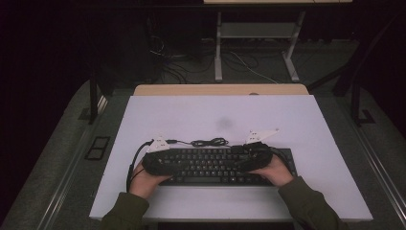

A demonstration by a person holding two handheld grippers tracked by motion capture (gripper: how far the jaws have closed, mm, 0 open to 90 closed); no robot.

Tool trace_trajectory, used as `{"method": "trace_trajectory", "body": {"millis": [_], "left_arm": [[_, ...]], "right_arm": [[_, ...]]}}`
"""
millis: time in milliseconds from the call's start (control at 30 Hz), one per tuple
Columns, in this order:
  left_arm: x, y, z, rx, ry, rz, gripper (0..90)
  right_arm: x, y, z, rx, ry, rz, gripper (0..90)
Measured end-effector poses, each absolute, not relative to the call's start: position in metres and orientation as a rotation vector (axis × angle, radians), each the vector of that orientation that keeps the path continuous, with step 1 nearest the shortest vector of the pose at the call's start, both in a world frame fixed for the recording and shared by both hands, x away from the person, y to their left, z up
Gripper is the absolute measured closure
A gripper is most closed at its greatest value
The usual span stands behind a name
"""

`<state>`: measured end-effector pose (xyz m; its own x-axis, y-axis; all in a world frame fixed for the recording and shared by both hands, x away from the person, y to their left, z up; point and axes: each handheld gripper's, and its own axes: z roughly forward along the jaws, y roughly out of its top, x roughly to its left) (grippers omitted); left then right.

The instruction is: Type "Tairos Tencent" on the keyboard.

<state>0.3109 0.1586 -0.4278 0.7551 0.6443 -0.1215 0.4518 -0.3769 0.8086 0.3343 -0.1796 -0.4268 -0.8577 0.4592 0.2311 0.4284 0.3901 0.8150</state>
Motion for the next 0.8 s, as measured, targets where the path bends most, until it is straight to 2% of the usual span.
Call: {"method": "trace_trajectory", "body": {"millis": [667, 800], "left_arm": [[0.313, 0.157, -0.429, 2.065, 0.813, 0.245, 88.4], [0.314, 0.154, -0.430, 2.073, 0.815, 0.234, 89.4]], "right_arm": [[0.345, -0.158, -0.427, 0.819, 2.560, 1.564, 24.2], [0.346, -0.154, -0.427, 0.823, 2.556, 1.574, 24.0]]}}
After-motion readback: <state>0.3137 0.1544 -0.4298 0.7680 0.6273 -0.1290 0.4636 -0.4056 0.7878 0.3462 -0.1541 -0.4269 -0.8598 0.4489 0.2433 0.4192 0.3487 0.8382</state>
